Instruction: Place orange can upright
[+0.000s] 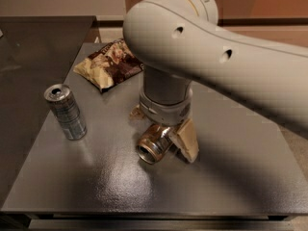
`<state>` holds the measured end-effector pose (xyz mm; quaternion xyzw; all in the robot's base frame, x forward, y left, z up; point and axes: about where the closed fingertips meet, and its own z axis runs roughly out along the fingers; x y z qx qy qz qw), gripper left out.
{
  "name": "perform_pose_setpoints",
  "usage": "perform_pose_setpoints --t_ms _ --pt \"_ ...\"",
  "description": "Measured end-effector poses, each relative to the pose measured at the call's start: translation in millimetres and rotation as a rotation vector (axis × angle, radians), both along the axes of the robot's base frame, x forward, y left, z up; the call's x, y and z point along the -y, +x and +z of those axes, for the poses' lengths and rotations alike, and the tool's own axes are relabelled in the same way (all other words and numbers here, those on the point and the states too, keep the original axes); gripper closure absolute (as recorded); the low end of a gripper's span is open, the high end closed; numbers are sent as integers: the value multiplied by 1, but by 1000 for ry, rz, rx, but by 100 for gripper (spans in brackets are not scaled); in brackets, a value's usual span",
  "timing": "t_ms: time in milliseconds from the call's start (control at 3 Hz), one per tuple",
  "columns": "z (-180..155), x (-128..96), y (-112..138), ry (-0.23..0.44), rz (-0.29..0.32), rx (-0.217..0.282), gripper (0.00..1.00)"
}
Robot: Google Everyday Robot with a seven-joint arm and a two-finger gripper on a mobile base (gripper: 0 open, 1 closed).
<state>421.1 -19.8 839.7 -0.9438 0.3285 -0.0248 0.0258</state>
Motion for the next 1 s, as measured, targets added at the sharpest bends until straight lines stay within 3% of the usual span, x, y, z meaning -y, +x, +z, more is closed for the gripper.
perform_pose_setpoints --t_ms 667,1000 --pt "-8 1 -4 -55 -15 -13 57" --pt "4 1 1 -22 -64 -41 81"
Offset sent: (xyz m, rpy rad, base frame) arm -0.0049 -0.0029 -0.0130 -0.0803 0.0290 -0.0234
